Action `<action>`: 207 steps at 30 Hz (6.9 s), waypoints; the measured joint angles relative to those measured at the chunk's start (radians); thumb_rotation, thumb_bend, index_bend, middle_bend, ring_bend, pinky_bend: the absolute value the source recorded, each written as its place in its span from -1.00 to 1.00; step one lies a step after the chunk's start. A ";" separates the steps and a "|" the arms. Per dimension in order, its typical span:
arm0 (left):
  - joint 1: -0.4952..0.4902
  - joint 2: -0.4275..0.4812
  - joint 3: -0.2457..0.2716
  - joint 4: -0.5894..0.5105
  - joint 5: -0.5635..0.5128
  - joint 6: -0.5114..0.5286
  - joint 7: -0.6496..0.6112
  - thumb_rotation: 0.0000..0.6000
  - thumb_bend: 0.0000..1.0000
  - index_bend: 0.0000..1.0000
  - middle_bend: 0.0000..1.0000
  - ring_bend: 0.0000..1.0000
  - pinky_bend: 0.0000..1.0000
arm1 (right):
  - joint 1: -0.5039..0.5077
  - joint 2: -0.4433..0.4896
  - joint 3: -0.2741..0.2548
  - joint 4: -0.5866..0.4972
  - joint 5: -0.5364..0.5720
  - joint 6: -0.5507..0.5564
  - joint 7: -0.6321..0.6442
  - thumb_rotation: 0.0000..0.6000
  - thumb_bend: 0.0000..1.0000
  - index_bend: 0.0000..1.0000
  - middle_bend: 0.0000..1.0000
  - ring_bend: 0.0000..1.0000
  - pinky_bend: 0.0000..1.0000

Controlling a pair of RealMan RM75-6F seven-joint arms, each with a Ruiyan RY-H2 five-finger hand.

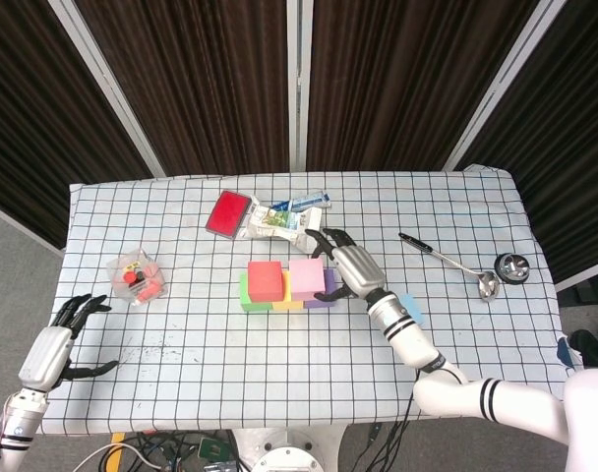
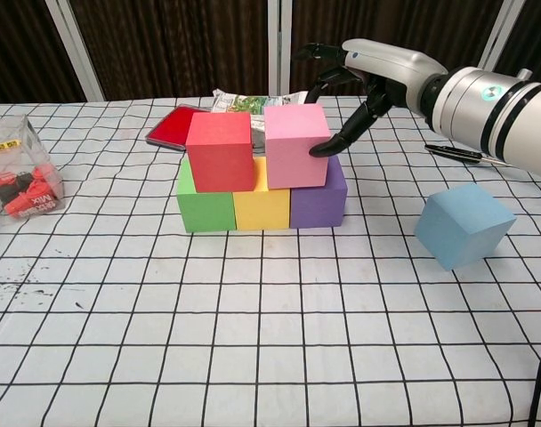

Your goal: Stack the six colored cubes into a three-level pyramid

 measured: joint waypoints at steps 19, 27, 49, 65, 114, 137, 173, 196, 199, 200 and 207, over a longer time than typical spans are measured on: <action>-0.001 -0.001 0.001 0.007 -0.005 -0.007 -0.009 1.00 -1.00 -0.80 -0.57 -0.90 -0.91 | -0.020 -0.036 0.010 0.009 0.005 0.025 -0.022 1.00 -0.76 -1.00 -0.18 -0.91 -1.00; -0.006 0.000 0.002 0.004 -0.007 -0.020 -0.012 1.00 -1.00 -0.80 -0.57 -0.90 -0.91 | -0.019 -0.039 0.018 0.010 0.018 0.019 -0.035 1.00 -0.75 -1.00 -0.18 -0.91 -1.00; -0.003 -0.001 0.006 0.007 -0.011 -0.024 -0.018 1.00 -1.00 -0.80 -0.57 -0.90 -0.91 | -0.007 -0.057 0.031 0.008 0.040 0.008 -0.070 1.00 -0.74 -1.00 -0.18 -0.91 -1.00; -0.001 -0.003 0.006 0.012 -0.011 -0.024 -0.018 1.00 -1.00 -0.80 -0.57 -0.90 -0.91 | -0.003 -0.061 0.039 0.009 0.050 0.005 -0.078 1.00 -0.74 -1.00 -0.18 -0.91 -1.00; -0.001 -0.006 0.008 0.020 -0.012 -0.029 -0.023 1.00 -1.00 -0.80 -0.57 -0.90 -0.91 | 0.003 -0.059 0.036 0.021 0.040 -0.031 -0.047 1.00 -0.95 -1.00 -0.53 -0.95 -1.00; -0.127 -0.052 -0.169 -0.018 -0.122 -0.097 0.057 1.00 -1.00 -0.80 -0.54 -0.90 -0.87 | -0.038 0.115 0.063 -0.111 0.055 -0.005 -0.037 1.00 -0.98 -1.00 -0.85 -1.00 -1.00; -0.296 -0.462 -0.368 -0.029 -0.457 -0.213 0.337 1.00 -1.00 -0.85 -0.76 -1.00 -0.93 | 0.031 0.068 0.075 0.029 0.224 -0.112 -0.042 1.00 -0.74 -1.00 -1.00 -1.00 -1.00; -0.332 -0.552 -0.397 0.048 -0.490 -0.244 0.323 1.00 -1.00 -0.86 -0.84 -1.00 -0.93 | 0.006 0.100 0.073 0.016 0.219 -0.104 0.005 1.00 -0.73 -1.00 -1.00 -1.00 -1.00; -0.339 -0.564 -0.398 0.052 -0.487 -0.248 0.323 1.00 -1.00 -0.86 -0.84 -1.00 -0.93 | -0.013 0.129 0.080 -0.001 0.217 -0.099 0.033 1.00 -0.73 -1.00 -1.00 -1.00 -1.00; -0.341 -0.568 -0.398 0.053 -0.487 -0.249 0.324 1.00 -1.00 -0.86 -0.84 -1.00 -0.93 | -0.019 0.138 0.081 -0.006 0.216 -0.100 0.042 1.00 -0.73 -1.00 -1.00 -1.00 -1.00; -0.358 -0.589 -0.406 0.058 -0.486 -0.253 0.337 1.00 -1.00 -0.86 -0.84 -1.00 -0.93 | -0.048 0.176 0.080 -0.024 0.200 -0.106 0.082 1.00 -0.73 -1.00 -1.00 -1.00 -1.00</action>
